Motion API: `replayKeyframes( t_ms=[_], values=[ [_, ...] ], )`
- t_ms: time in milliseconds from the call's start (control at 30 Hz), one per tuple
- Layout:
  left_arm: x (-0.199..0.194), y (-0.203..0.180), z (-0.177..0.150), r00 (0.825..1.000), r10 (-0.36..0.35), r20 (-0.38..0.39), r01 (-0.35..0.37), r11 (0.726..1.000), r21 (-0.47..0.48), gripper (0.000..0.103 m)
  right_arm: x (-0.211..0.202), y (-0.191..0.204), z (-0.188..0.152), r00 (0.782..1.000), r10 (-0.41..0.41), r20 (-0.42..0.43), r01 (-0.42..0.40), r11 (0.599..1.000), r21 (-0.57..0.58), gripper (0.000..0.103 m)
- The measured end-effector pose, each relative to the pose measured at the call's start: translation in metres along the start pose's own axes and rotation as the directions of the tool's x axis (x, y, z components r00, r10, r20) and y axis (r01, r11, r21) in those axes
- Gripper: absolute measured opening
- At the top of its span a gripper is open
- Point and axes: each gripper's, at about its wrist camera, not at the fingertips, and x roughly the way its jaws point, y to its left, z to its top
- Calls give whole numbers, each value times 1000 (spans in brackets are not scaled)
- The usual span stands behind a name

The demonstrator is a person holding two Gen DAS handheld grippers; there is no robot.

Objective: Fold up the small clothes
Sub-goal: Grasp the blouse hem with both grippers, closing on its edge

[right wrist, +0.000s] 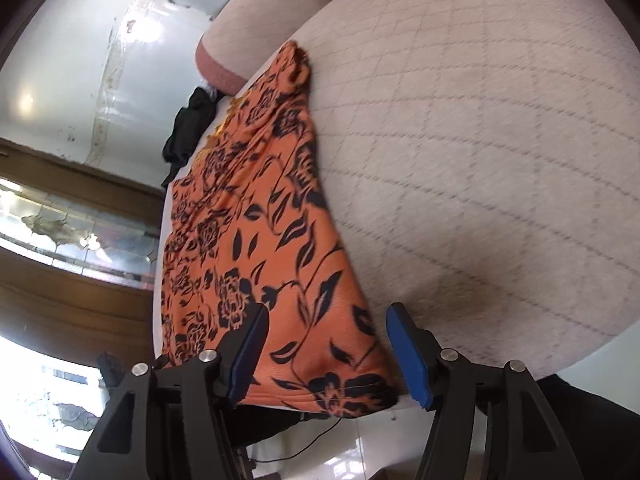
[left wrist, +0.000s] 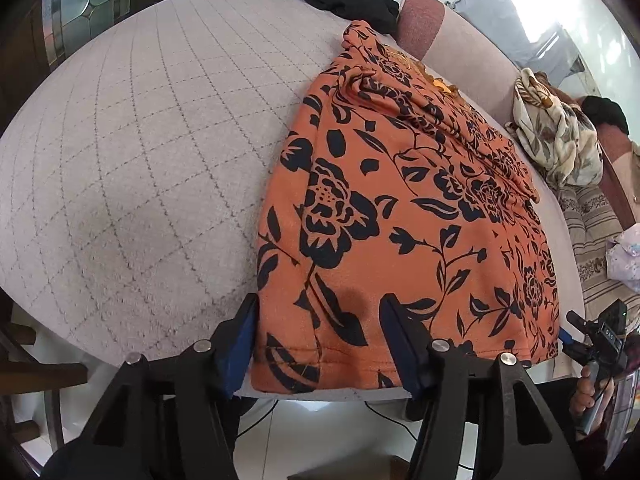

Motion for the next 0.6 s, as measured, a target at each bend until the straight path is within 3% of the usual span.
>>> replayKeyframes(
  t_ms=[67,100,167,333,433,533,567,600],
  values=[
    [0,2,1,1000,15,4,-15,1000,3,15,5,9,-3,1000,-15,-1,15,999,-43,63],
    [1,5,1,1000,0,-4,0,1000,-9,14,8,14,-5,1000,-22,-5,22,997,-74,60],
    [-2,11,2,999,-33,-1,33,999,-43,12,17,25,-11,999,-30,-42,24,991,-130,20],
    [-11,7,4,1000,-23,8,23,1000,-4,17,23,47,-20,995,-95,-34,84,968,-236,18],
    [-4,12,6,999,-24,-44,22,999,-36,65,23,34,-16,996,-80,-43,73,987,-143,24],
    [-3,14,5,998,-48,-37,46,998,-49,65,26,26,-12,997,-44,-60,39,996,-85,30],
    [-3,14,5,999,-39,-38,37,998,-49,60,26,28,-14,998,-43,-56,37,994,-100,33],
    [-3,14,5,999,-17,-33,15,999,-47,36,27,32,-16,998,-46,-48,40,991,-127,32]
  ],
)
